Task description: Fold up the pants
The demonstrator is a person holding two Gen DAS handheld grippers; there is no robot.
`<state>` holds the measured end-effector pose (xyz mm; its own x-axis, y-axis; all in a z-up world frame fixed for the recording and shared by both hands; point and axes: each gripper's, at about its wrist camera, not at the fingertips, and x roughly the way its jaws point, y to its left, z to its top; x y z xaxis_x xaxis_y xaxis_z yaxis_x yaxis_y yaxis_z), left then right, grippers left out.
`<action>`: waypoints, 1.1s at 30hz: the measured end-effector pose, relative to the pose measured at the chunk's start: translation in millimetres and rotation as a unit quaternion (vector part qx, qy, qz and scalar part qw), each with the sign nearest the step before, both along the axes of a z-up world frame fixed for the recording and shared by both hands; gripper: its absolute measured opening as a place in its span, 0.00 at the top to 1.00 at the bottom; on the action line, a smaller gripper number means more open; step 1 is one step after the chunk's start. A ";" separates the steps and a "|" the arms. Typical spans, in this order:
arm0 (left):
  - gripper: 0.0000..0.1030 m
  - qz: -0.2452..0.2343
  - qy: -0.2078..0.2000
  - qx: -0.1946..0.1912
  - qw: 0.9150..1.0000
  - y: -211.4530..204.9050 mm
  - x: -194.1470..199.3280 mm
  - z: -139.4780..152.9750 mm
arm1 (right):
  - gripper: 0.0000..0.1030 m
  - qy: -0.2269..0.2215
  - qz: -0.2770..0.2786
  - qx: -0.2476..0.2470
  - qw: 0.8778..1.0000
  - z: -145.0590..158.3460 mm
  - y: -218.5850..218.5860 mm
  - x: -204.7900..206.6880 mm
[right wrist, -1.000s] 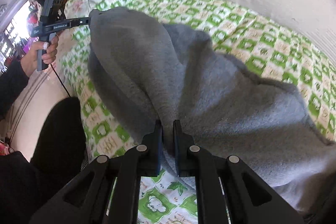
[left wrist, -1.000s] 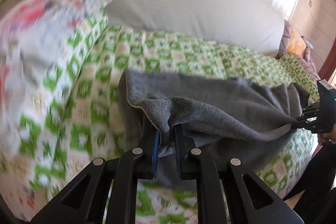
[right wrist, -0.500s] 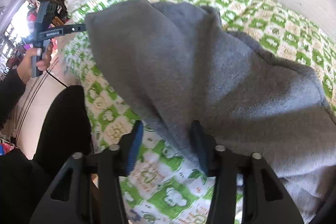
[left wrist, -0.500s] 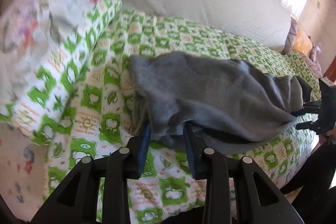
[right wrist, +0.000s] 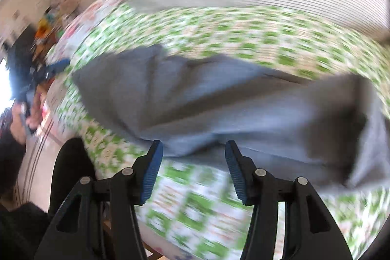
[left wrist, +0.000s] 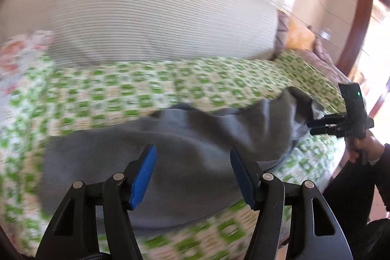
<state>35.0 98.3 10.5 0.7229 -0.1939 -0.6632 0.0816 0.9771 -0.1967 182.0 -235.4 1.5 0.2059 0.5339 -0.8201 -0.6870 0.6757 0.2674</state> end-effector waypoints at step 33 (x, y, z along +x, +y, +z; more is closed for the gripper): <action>0.43 -0.223 0.130 0.172 0.951 -247.4 134.2 -82.3 | 0.55 -0.074 -0.102 -0.079 0.989 -25.7 -134.9 84.0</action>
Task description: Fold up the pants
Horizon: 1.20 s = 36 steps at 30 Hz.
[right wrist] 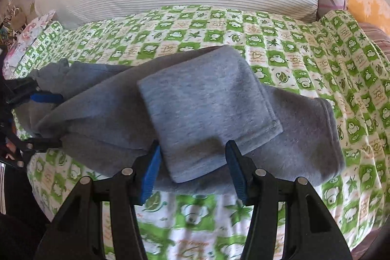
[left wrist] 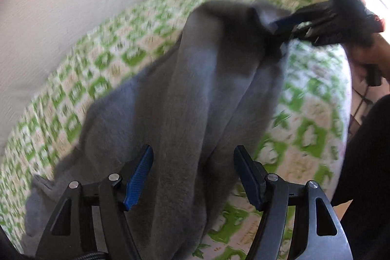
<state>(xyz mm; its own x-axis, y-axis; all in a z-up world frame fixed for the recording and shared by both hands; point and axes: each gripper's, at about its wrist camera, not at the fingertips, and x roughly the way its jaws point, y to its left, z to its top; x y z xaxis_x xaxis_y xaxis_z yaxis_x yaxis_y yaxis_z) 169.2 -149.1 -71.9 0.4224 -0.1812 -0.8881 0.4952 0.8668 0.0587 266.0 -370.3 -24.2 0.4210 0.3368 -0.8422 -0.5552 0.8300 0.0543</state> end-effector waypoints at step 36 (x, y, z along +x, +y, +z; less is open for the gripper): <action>0.44 0.051 0.029 -0.090 0.994 34.8 0.2 23.1 | 0.61 -0.060 -0.022 -0.105 0.992 8.2 -102.5 11.8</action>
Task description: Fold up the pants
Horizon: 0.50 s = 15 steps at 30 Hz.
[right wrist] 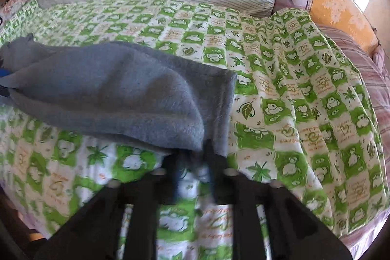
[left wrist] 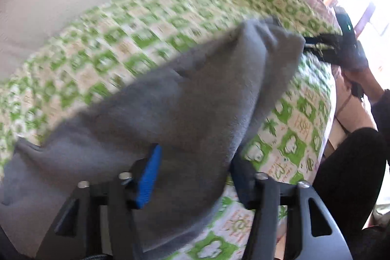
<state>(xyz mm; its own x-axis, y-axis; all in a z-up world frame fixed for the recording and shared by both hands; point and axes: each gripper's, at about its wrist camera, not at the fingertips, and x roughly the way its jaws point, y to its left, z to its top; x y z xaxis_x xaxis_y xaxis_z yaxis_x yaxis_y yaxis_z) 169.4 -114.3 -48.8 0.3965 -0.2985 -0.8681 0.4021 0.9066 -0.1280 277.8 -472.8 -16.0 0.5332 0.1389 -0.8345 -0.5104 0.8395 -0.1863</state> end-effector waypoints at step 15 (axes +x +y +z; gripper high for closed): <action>0.42 0.115 -0.007 0.011 0.993 128.0 -1.7 11.8 | 0.31 0.017 0.044 0.163 0.985 46.7 49.5 -15.2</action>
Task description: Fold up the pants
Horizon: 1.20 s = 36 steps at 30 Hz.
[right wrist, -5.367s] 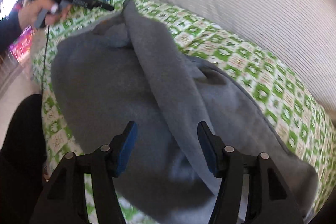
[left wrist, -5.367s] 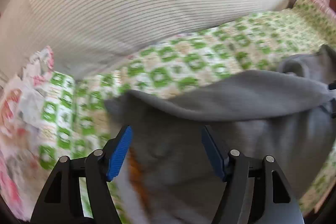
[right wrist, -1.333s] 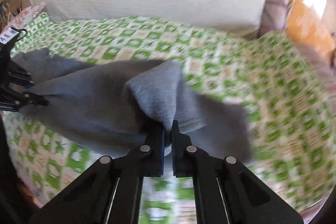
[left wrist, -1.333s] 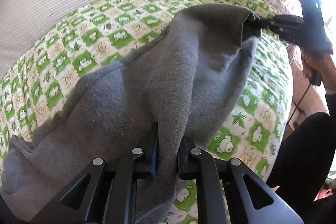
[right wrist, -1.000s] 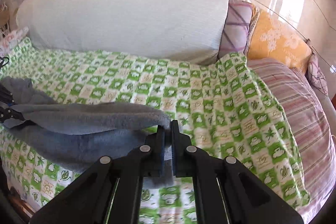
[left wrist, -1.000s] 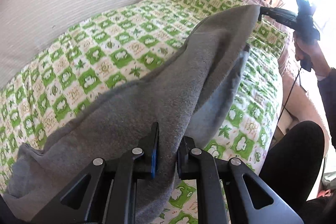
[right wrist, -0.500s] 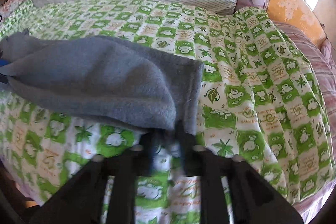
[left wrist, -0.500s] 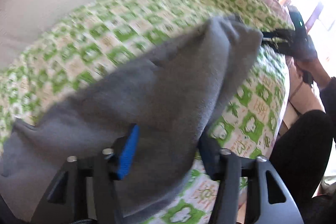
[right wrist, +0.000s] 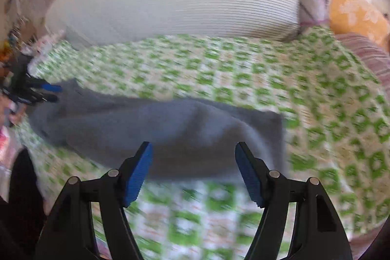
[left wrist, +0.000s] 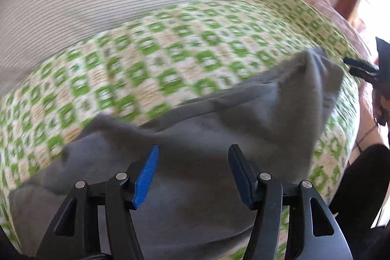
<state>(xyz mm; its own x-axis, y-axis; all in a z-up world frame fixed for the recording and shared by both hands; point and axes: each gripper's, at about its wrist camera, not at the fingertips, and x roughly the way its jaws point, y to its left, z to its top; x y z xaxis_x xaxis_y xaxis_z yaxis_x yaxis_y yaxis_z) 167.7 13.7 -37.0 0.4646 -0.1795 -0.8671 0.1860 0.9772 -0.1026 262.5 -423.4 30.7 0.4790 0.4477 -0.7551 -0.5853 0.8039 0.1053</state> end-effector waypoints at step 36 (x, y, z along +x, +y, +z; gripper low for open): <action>0.40 0.454 0.018 -0.302 0.838 140.1 -168.8 -94.0 | 0.39 0.227 0.229 0.036 0.946 -99.5 445.1 33.4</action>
